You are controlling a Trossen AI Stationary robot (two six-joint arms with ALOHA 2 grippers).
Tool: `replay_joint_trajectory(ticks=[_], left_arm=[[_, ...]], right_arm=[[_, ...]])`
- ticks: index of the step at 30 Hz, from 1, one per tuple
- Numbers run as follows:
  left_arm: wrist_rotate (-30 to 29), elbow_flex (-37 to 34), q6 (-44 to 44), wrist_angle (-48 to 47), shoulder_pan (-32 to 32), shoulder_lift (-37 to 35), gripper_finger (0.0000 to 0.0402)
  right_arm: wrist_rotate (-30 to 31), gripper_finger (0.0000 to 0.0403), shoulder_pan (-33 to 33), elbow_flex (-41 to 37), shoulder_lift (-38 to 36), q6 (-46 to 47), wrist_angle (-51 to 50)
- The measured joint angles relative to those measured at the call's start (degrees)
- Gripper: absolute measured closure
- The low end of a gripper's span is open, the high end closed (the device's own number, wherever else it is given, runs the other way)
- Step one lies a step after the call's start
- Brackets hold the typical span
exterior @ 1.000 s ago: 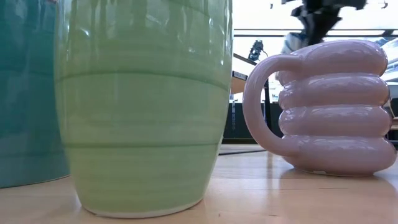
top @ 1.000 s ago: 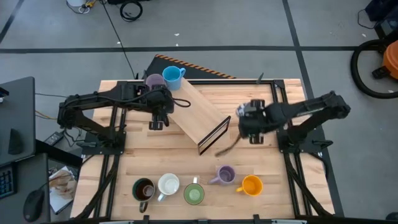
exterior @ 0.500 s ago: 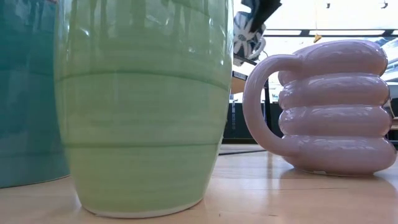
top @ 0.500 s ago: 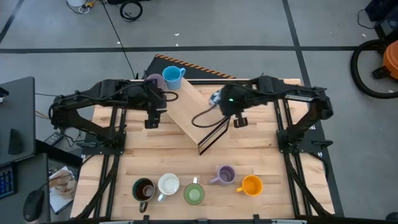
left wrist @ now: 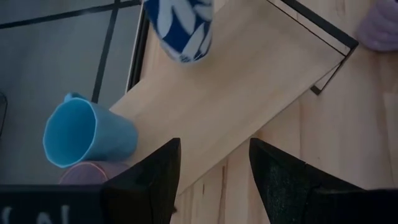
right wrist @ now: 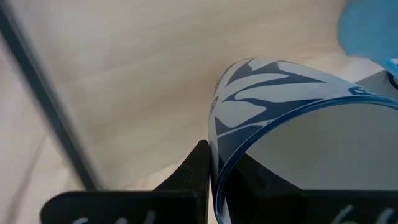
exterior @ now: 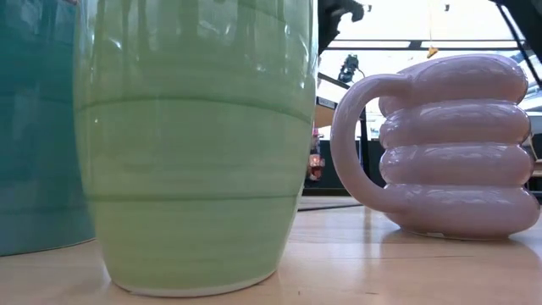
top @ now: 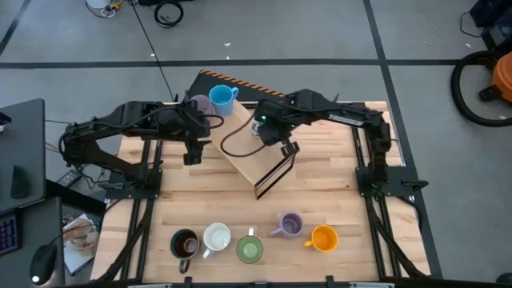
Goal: Place coffee mugs
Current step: Put the blue mug on the shelf
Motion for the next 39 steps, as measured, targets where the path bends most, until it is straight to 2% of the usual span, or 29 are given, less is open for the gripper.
replay_joint_trajectory(ticks=[10,23,32,39], left_arm=[[-0.01,0.02,-2.09,0.0,-0.01,0.0,0.0205],[-0.19,0.0,-2.33,0.02,-0.01,0.0,0.0205],[-0.19,0.0,-2.3,0.02,-0.01,0.0,0.0205],[-0.19,0.0,-2.32,0.0,-0.01,0.02,0.0205]], right_arm=[[-4.7,0.037,-3.26,3.55,3.83,-5.27,-0.19],[-7.77,0.0369,-3.61,2.44,3.72,-4.08,-0.1],[-7.64,0.0333,-3.61,2.28,3.7,-3.53,3.06],[-7.62,0.0322,-3.59,2.22,3.7,-3.75,4.33]])
